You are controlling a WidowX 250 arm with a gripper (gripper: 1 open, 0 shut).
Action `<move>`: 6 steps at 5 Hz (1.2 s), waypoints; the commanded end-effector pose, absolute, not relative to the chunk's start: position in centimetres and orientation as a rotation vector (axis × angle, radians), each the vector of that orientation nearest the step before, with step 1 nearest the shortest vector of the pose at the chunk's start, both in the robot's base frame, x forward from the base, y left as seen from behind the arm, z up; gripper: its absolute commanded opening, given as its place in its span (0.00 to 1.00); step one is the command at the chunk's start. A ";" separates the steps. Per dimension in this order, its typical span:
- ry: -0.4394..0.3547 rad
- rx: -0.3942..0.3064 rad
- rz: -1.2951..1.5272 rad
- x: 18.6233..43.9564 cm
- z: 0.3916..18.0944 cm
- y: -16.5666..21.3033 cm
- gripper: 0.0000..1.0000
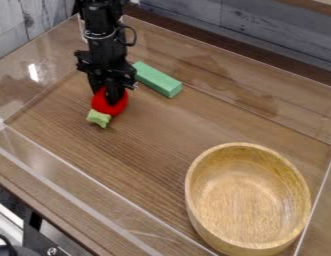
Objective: Move the red object to the left side of the table
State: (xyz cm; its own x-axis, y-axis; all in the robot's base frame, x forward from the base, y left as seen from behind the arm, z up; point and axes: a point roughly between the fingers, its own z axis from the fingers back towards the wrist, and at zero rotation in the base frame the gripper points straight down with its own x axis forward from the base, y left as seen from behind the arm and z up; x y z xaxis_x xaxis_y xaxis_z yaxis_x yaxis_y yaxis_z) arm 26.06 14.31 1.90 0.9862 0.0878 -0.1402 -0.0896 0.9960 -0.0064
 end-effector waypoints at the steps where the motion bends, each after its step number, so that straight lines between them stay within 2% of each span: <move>1: 0.164 -0.007 0.114 24.9 1.7 15.9 0.00; 6: 0.194 0.003 0.148 25.0 1.7 17.6 0.00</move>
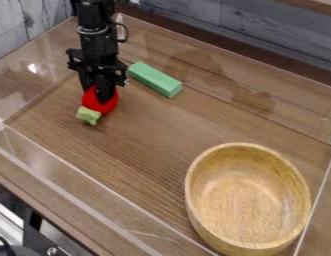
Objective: Move the red object to the left side of the table
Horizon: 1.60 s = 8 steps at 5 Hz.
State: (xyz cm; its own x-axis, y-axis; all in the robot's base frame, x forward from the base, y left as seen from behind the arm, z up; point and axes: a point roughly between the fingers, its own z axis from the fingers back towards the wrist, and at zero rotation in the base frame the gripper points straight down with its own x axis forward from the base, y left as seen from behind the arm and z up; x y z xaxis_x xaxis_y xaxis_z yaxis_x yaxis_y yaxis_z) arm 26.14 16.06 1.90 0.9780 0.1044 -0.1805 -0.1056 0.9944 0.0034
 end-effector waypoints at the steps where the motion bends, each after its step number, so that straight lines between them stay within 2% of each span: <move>1: 0.202 0.006 0.154 25.1 1.8 18.1 0.00; 8: 0.246 0.021 0.161 25.7 2.0 19.0 0.00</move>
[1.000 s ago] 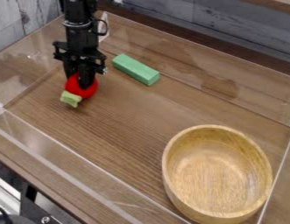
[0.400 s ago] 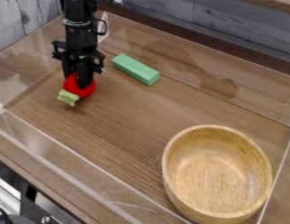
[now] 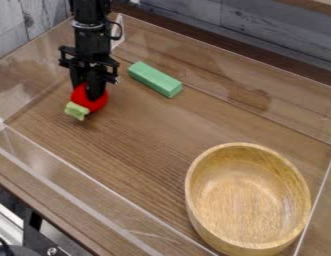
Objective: Move the red object to the left side of the table
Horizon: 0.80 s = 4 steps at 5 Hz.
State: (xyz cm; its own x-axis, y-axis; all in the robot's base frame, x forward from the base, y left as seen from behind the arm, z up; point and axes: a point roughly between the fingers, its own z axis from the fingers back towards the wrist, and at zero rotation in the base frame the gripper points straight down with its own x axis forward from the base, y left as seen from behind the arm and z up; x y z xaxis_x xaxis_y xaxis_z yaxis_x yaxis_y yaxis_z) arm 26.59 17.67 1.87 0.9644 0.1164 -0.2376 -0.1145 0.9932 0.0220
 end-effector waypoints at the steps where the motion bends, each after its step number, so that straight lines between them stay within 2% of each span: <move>1: 0.251 0.023 0.161 25.8 2.0 19.1 0.00; 4: 0.266 0.027 0.158 26.0 2.0 19.3 0.00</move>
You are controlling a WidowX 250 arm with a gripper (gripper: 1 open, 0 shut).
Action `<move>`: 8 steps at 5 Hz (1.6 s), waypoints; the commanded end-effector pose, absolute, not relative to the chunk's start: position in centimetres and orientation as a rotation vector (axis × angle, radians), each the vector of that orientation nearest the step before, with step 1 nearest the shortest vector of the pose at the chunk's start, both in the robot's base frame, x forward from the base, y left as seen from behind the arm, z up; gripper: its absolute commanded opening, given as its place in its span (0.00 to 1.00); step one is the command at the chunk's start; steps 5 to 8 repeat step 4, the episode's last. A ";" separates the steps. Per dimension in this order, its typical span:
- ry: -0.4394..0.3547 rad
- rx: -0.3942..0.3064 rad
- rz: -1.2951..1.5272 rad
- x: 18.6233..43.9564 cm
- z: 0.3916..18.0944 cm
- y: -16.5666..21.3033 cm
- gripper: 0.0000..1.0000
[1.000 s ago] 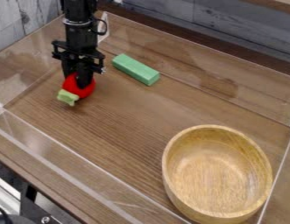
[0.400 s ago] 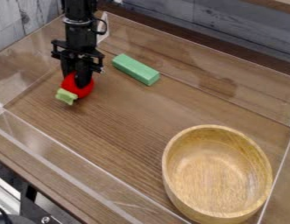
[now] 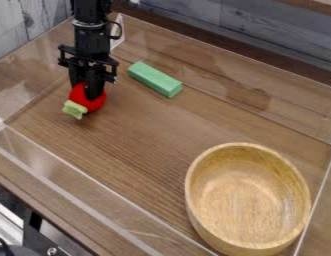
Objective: Move the red object to the left side of the table
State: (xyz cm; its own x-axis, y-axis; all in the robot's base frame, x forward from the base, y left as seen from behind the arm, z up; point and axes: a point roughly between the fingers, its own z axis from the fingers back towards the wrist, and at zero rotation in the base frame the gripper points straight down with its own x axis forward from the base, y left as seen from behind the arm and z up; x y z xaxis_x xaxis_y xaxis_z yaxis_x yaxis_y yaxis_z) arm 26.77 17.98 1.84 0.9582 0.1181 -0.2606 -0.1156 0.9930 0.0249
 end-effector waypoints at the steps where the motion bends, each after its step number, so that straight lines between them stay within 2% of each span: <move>1: 0.271 0.028 0.156 26.1 2.1 19.4 0.00; 8: 0.285 0.032 0.151 26.3 2.1 19.6 0.00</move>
